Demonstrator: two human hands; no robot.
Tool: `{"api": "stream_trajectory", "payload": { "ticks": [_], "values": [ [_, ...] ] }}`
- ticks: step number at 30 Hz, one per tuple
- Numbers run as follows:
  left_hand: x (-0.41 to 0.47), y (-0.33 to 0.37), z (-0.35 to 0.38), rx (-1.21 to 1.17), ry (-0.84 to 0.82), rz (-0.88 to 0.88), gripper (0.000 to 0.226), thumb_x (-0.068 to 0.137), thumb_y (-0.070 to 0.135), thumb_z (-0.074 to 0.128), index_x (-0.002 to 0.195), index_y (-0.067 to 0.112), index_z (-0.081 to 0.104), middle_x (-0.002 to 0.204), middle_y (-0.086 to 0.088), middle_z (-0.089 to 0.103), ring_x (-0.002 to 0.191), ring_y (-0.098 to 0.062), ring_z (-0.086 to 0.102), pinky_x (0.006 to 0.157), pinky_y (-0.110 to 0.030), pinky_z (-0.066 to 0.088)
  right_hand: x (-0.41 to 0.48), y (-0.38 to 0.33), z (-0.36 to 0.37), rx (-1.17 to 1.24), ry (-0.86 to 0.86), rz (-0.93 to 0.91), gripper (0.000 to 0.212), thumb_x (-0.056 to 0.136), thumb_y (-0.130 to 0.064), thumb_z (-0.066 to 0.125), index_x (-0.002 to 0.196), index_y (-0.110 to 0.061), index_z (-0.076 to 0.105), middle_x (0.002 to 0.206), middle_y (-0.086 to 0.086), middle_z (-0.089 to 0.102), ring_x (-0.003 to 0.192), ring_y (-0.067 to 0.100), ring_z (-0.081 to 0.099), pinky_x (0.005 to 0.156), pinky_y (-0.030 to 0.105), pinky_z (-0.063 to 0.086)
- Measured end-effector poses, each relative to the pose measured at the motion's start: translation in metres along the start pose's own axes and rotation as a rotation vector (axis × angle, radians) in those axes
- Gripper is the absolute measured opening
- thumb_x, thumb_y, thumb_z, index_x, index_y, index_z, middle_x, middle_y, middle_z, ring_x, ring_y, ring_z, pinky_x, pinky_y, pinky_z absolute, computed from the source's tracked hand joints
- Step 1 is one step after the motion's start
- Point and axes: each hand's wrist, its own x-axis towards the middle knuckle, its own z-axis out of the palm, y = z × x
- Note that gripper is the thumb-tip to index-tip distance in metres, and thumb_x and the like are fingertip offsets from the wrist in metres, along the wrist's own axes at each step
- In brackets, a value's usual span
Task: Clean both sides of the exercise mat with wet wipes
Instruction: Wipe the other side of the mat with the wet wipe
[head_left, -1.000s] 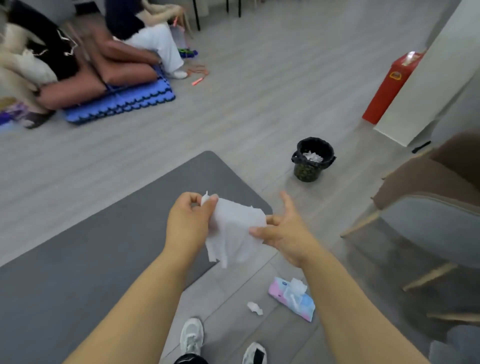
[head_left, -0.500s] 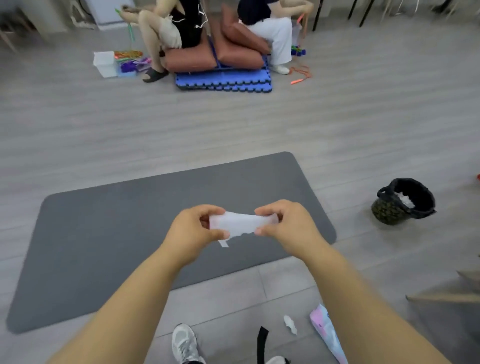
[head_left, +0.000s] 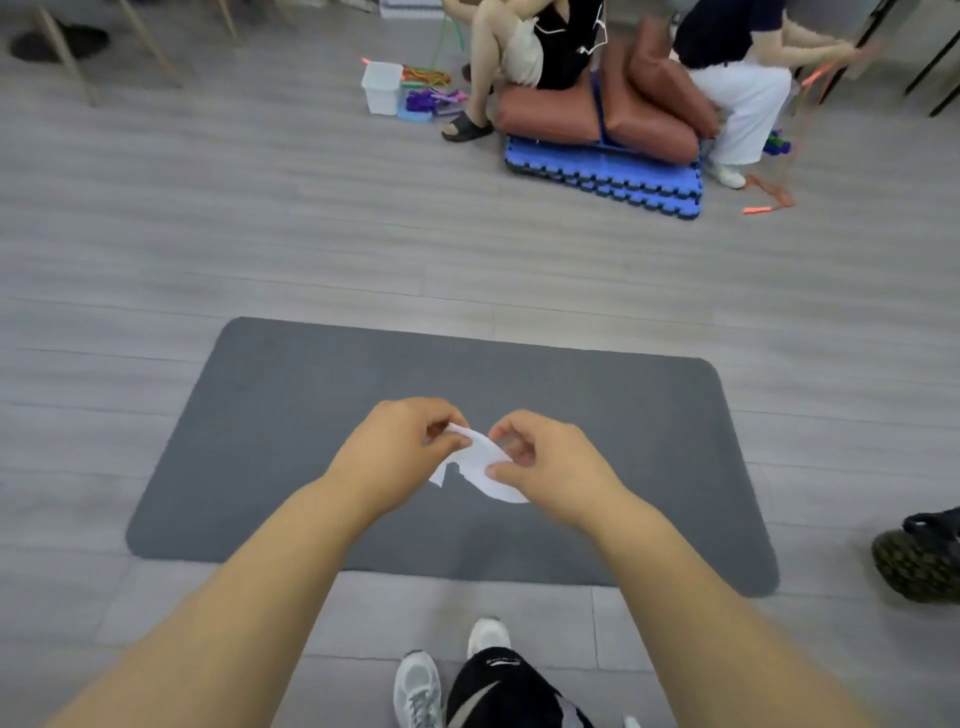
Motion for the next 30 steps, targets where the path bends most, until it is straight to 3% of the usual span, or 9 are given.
{"api": "stream_trajectory", "payload": {
  "ticks": [4,8,11,12,14,16,18,25,30],
  "values": [
    [0.009,-0.035,-0.027,0.061,0.034,-0.084,0.007,0.089,0.029,0.061,0.084,0.03,0.066,0.084,0.013,0.064,0.082,-0.008,0.058,0.074,-0.029,0.05,0.048,-0.027,0.016,-0.18,-0.063,-0.061,0.024,0.089,-0.016,0.049,0.096,-0.03,0.066,0.092,-0.007,0.066,0.086,0.016,0.06,0.075,0.033,0.053],
    [0.01,-0.086,-0.052,0.124,0.009,-0.257,0.005,0.087,0.033,0.063,0.082,0.033,0.063,0.083,0.015,0.062,0.08,-0.004,0.057,0.078,-0.026,0.049,0.113,-0.046,0.025,-0.46,-0.24,-0.012,0.025,0.077,-0.008,0.053,0.086,-0.026,0.067,0.088,-0.002,0.063,0.081,0.023,0.06,0.07,0.028,0.052],
    [0.007,-0.123,-0.073,0.212,-0.046,-0.413,0.007,0.088,0.037,0.061,0.086,0.031,0.062,0.088,0.012,0.063,0.086,-0.011,0.059,0.08,-0.029,0.049,0.149,-0.066,0.036,-0.708,-0.328,-0.006,0.008,0.077,-0.009,0.058,0.071,-0.013,0.056,0.078,0.001,0.053,0.069,0.025,0.048,0.059,0.02,0.043],
    [0.005,-0.135,-0.079,0.245,-0.052,-0.457,0.009,0.089,0.038,0.059,0.088,0.03,0.062,0.092,0.009,0.064,0.09,-0.013,0.06,0.08,-0.029,0.049,0.159,-0.071,0.041,-0.733,-0.286,-0.067,0.023,0.081,-0.006,0.052,0.061,-0.016,0.044,0.071,0.003,0.047,0.065,0.025,0.043,0.051,0.019,0.036],
    [-0.001,-0.159,-0.087,0.27,-0.056,-0.545,0.013,0.09,0.039,0.057,0.093,0.028,0.063,0.099,0.007,0.063,0.095,-0.015,0.058,0.081,-0.028,0.047,0.172,-0.08,0.051,-0.712,-0.238,-0.209,0.03,0.084,-0.006,0.044,0.057,-0.017,0.041,0.068,0.0,0.038,0.065,0.027,0.042,0.047,0.022,0.028],
    [-0.011,-0.183,-0.089,0.262,-0.082,-0.627,0.012,0.09,0.04,0.057,0.091,0.029,0.062,0.103,0.006,0.064,0.096,-0.016,0.057,0.084,-0.03,0.047,0.181,-0.09,0.064,-0.675,-0.246,-0.304,0.019,0.089,-0.017,0.044,0.077,-0.017,0.058,0.086,-0.003,0.049,0.078,0.027,0.054,0.058,0.028,0.041],
    [-0.022,-0.206,-0.089,0.235,-0.102,-0.689,0.013,0.09,0.038,0.057,0.093,0.027,0.063,0.105,0.004,0.064,0.097,-0.017,0.057,0.086,-0.03,0.046,0.192,-0.098,0.084,-0.706,-0.283,-0.369,0.021,0.091,-0.026,0.045,0.098,-0.016,0.063,0.104,-0.004,0.053,0.09,0.023,0.058,0.071,0.032,0.047],
    [-0.051,-0.3,-0.116,0.146,-0.172,-0.821,0.018,0.091,0.035,0.056,0.1,0.02,0.061,0.1,0.004,0.059,0.093,-0.015,0.055,0.077,-0.024,0.04,0.233,-0.125,0.17,-0.819,-0.411,-0.387,0.039,0.088,-0.004,0.043,0.12,-0.024,0.05,0.118,-0.006,0.054,0.103,0.02,0.054,0.072,0.028,0.042],
    [-0.04,-0.401,-0.169,0.154,-0.204,-0.783,0.018,0.092,0.034,0.052,0.102,0.021,0.06,0.098,0.004,0.057,0.089,-0.016,0.054,0.072,-0.024,0.04,0.28,-0.161,0.251,-0.907,-0.381,-0.318,0.024,0.087,-0.007,0.043,0.1,-0.024,0.054,0.097,-0.007,0.045,0.09,0.017,0.049,0.065,0.026,0.035]
  ]
}}
